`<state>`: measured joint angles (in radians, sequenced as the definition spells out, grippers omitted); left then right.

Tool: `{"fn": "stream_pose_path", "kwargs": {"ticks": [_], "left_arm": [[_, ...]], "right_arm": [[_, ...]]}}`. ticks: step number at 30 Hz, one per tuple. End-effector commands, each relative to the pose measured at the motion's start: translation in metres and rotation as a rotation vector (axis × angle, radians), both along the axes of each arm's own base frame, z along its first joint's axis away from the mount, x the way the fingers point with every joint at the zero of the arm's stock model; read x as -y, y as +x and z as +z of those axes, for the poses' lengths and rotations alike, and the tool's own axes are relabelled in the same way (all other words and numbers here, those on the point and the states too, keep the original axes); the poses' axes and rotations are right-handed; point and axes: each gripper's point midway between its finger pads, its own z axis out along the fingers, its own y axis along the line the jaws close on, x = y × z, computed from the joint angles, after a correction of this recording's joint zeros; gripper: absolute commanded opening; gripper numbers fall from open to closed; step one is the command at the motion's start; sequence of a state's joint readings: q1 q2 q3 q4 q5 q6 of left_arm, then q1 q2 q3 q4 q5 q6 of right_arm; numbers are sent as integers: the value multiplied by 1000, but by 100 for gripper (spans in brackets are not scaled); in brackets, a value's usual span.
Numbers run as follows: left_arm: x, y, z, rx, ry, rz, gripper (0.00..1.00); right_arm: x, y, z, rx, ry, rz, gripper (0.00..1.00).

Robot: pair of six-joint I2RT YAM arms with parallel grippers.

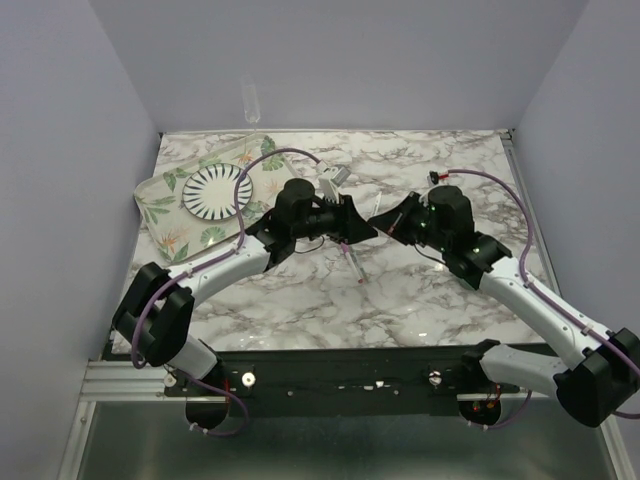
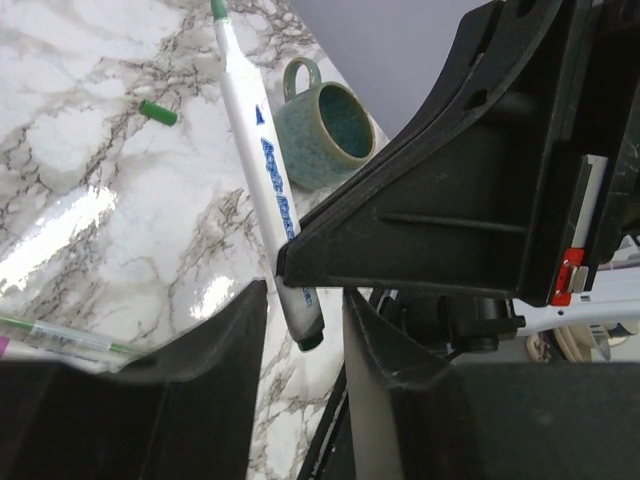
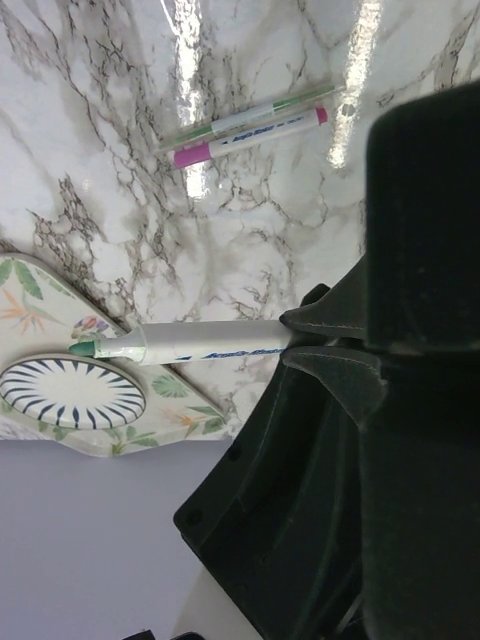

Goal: Insert the pens into the pen caps

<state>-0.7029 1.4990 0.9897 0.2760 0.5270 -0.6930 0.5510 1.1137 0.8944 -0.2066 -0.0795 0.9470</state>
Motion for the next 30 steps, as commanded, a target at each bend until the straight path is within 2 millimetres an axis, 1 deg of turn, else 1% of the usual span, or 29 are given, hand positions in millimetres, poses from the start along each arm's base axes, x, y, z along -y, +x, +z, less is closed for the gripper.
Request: {"fn": "stream_pose_path", "kwargs": {"ticks": [1, 2, 3, 4, 5, 6, 8, 9, 10, 11, 12, 16, 19, 20, 21, 22, 25, 26, 28, 29, 30], "left_arm": [[8, -2, 19, 36, -40, -38, 23], [7, -3, 20, 37, -42, -41, 16], [8, -5, 20, 36, -43, -48, 0], [8, -6, 20, 33, -43, -51, 0], [7, -7, 22, 38, -47, -53, 0], [7, -9, 24, 36, -54, -64, 0], [5, -16, 28, 43, -69, -80, 0], [4, -21, 34, 57, -86, -98, 0], [1, -26, 39, 69, -98, -103, 0], [-1, -28, 42, 82, -102, -105, 0], [-3, -29, 44, 93, -105, -108, 0], [-10, -41, 55, 137, -116, -128, 0], [-13, -45, 55, 149, -117, -133, 0], [-14, -48, 58, 154, -119, -138, 0], [-14, -50, 55, 154, -112, -147, 0], [-13, -51, 54, 152, -106, -154, 0], [-14, -52, 48, 140, -98, -155, 0], [-15, -53, 50, 144, -102, -155, 0], [-15, -54, 50, 146, -104, -155, 0], [-15, -55, 50, 149, -105, -157, 0], [-16, -55, 50, 150, -102, -156, 0]], "right_arm": [[-9, -10, 3, 26, 23, 34, 1], [-11, -12, 5, 45, 29, 55, 3], [-13, -14, 8, 60, 34, 70, 6], [-14, -16, 8, 68, 35, 81, 11], [-12, -17, 7, 74, 33, 74, 26], [-9, -17, 8, 81, 30, 62, 33], [3, -13, 17, 103, 16, -3, 45], [6, -11, 19, 110, 9, -19, 47], [13, -7, 23, 124, -10, -62, 48], [15, -6, 26, 137, -28, -60, 48], [14, -4, 36, 156, -22, -60, 49], [14, 0, 45, 170, -12, -71, 49], [10, 2, 46, 163, -4, -66, 49], [8, 3, 49, 175, 8, -64, 49], [7, 4, 50, 178, 12, -60, 49], [6, 4, 55, 188, 20, -59, 48], [7, 7, 62, 207, 19, -67, 43], [7, 7, 66, 218, 21, -67, 37], [9, 7, 70, 229, 23, -73, 31], [9, 7, 71, 234, 24, -73, 29], [9, 7, 71, 236, 24, -74, 30]]}}
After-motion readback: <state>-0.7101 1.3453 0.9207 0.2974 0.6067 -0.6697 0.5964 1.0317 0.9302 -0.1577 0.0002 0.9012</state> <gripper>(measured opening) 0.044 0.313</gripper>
